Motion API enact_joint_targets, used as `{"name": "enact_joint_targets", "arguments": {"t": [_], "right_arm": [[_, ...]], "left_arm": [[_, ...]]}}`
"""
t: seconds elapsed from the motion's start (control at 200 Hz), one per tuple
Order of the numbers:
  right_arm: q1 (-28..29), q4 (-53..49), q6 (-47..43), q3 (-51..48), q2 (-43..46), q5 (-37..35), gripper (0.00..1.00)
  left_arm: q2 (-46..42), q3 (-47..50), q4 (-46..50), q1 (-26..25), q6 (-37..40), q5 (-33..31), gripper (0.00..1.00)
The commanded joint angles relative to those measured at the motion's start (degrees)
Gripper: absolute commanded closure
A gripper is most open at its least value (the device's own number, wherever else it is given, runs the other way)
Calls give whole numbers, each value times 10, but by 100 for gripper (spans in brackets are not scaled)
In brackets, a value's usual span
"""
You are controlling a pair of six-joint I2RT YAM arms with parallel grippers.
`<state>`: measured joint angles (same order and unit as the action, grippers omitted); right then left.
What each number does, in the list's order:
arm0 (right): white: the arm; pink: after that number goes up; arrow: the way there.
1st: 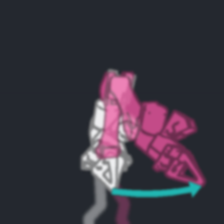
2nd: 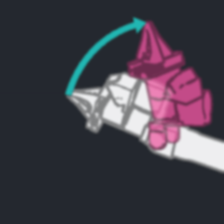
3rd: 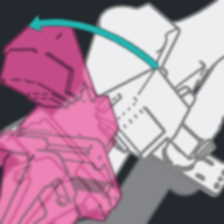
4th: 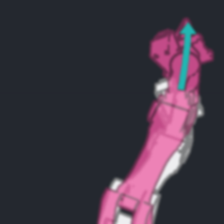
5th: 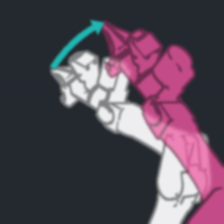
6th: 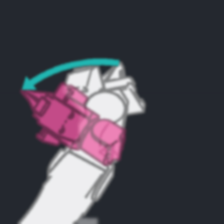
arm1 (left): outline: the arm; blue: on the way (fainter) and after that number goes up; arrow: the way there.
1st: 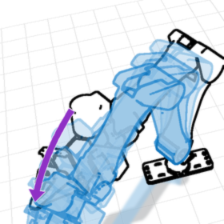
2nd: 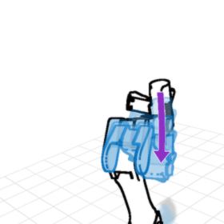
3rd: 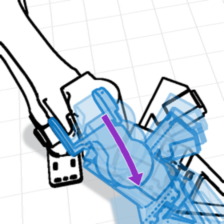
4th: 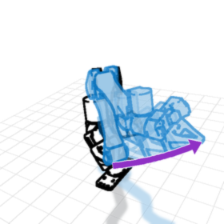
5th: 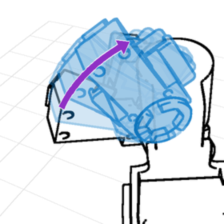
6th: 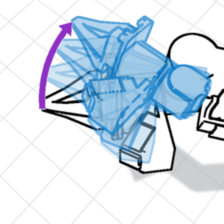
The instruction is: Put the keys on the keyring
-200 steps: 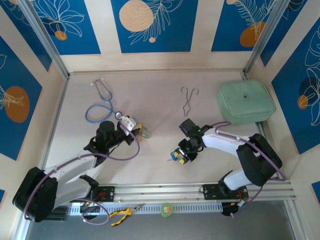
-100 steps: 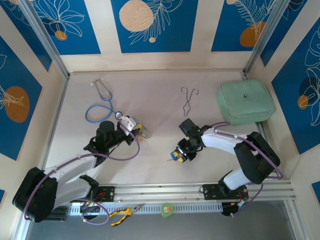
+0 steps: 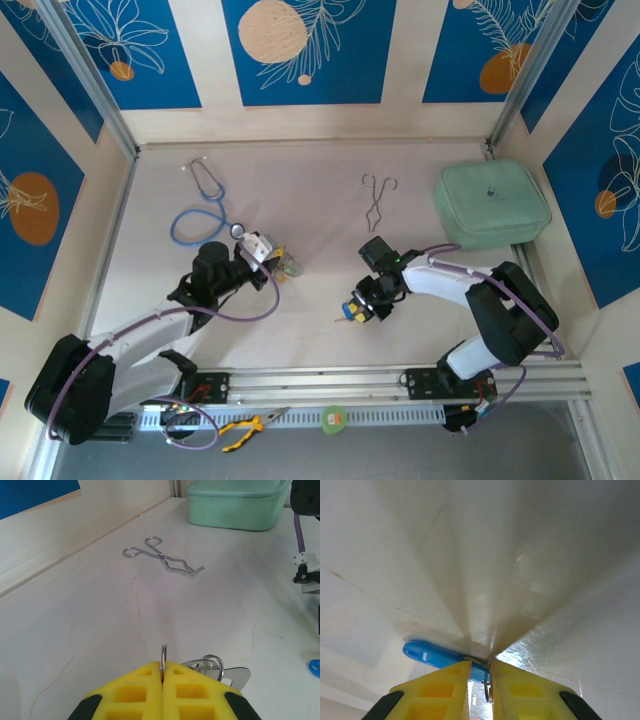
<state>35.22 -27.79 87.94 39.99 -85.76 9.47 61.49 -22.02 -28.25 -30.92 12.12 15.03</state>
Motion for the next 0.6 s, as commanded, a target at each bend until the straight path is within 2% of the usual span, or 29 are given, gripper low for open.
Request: {"name": "enact_joint_targets", "arguments": {"t": [0.0,0.24,0.59], "right_arm": [[-1,-11,-4,-3,-11,15,83],[1,-7,-4,-1,-15,16,86],[5,-14,-4,5,-14,18,84]], "left_arm": [[-15,-5,-13,-4,8,11,100],[-16,-5,-12,-4,10,11,100],[-15,-5,-11,-4,10,12,100]]}}
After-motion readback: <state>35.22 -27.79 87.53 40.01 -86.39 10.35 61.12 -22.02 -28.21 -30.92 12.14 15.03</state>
